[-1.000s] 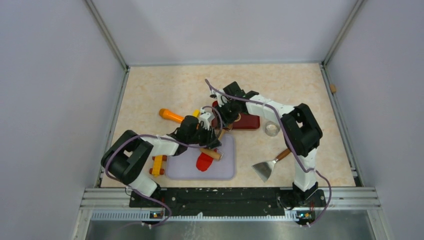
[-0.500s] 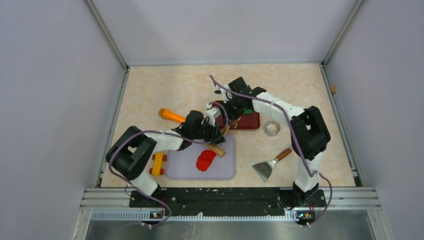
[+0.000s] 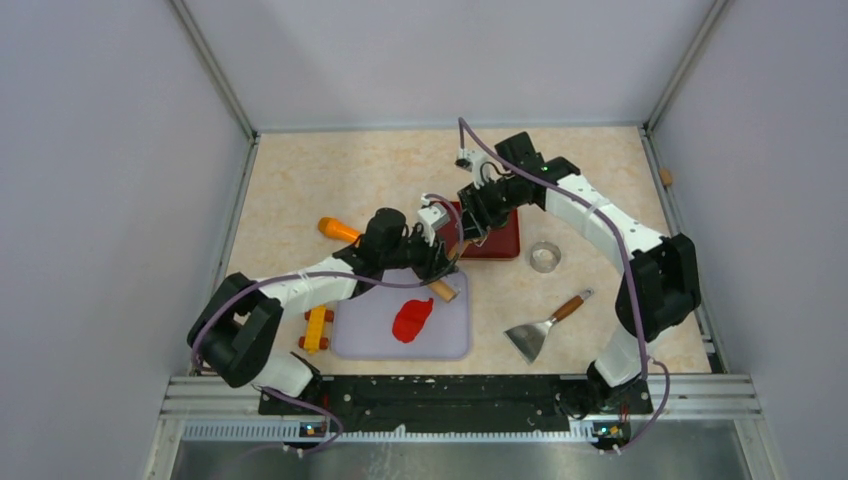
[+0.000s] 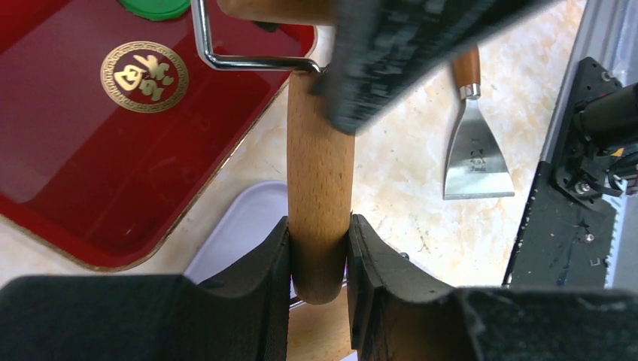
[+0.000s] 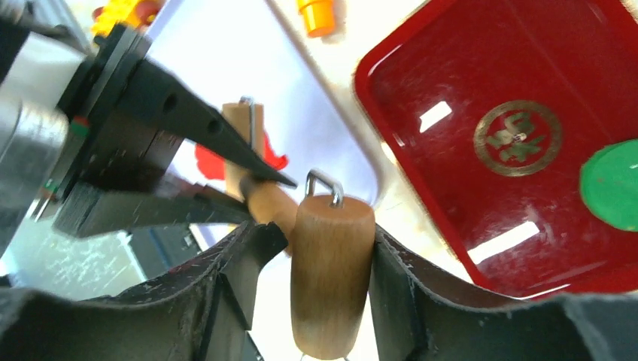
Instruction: Roll out the dumpling wrappers from the dough
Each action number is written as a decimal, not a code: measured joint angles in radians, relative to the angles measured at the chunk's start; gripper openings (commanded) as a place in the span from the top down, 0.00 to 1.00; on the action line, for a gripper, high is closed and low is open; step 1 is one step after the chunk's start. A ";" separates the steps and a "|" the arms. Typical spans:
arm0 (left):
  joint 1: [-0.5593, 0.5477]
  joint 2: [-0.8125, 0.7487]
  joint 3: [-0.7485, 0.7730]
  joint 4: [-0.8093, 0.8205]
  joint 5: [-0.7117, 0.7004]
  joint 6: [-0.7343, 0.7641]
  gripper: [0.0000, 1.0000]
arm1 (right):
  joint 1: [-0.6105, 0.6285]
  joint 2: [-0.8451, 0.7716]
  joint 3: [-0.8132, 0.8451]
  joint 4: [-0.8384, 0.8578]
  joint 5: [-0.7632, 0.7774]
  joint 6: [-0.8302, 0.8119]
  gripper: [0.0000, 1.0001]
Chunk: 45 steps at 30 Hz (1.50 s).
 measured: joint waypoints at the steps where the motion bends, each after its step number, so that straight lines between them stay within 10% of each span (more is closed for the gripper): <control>1: 0.002 -0.011 0.002 -0.016 -0.004 0.016 1.00 | -0.003 -0.010 -0.005 -0.013 -0.019 -0.001 0.41; 20: -0.015 -0.073 0.009 -0.089 -0.003 0.135 1.00 | -0.048 -0.006 -0.078 -0.085 -0.311 0.017 0.37; 22: -0.019 -0.073 0.012 -0.094 0.006 0.150 1.00 | -0.048 0.003 -0.078 -0.082 -0.322 0.020 0.42; 28: -0.027 -0.073 0.031 -0.109 0.021 0.180 0.97 | -0.048 0.018 -0.080 -0.066 -0.334 0.038 0.99; 34: -0.046 -0.072 0.037 -0.123 -0.008 0.226 0.58 | -0.048 0.018 -0.092 -0.044 -0.342 0.053 1.00; 45: -0.110 -0.046 0.065 -0.084 -0.126 0.364 0.80 | -0.053 0.024 -0.102 -0.032 -0.329 0.071 1.00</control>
